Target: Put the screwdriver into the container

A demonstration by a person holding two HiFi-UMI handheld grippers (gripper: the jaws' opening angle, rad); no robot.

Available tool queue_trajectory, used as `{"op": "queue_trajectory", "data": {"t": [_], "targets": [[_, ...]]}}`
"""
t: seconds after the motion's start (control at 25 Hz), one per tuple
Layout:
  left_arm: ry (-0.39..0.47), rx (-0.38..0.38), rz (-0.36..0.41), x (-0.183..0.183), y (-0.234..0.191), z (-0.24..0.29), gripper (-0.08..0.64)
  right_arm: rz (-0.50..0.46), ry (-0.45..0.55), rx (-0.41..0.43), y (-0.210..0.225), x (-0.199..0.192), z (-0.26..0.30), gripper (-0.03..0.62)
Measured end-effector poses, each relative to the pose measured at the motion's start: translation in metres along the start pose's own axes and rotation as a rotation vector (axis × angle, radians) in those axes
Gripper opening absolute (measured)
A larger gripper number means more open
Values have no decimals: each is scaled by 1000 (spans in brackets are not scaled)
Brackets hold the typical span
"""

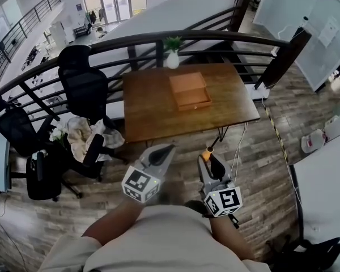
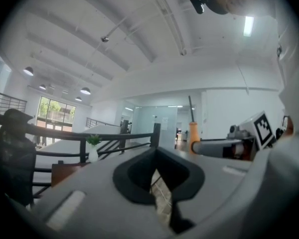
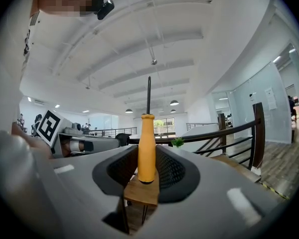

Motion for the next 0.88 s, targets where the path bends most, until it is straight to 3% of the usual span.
{"op": "queue_trajectory", "data": {"t": [0.32,0.88], "targets": [[-6,-8,5,0,-19,15,3,3,2,3,8,-2,25,117],[-35,8,-13,-3,-32,75,3,30,-11,39,66,-3,58,117]]}}
Point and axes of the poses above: the fingertips, and each gripper's own axes: z forward along the fingers, y to its right, x out of its top, the point moved 4 cm from there along -z, backward along the fingers, and after that the axes turned 11 degrees about -x, right-handed, at the moved point
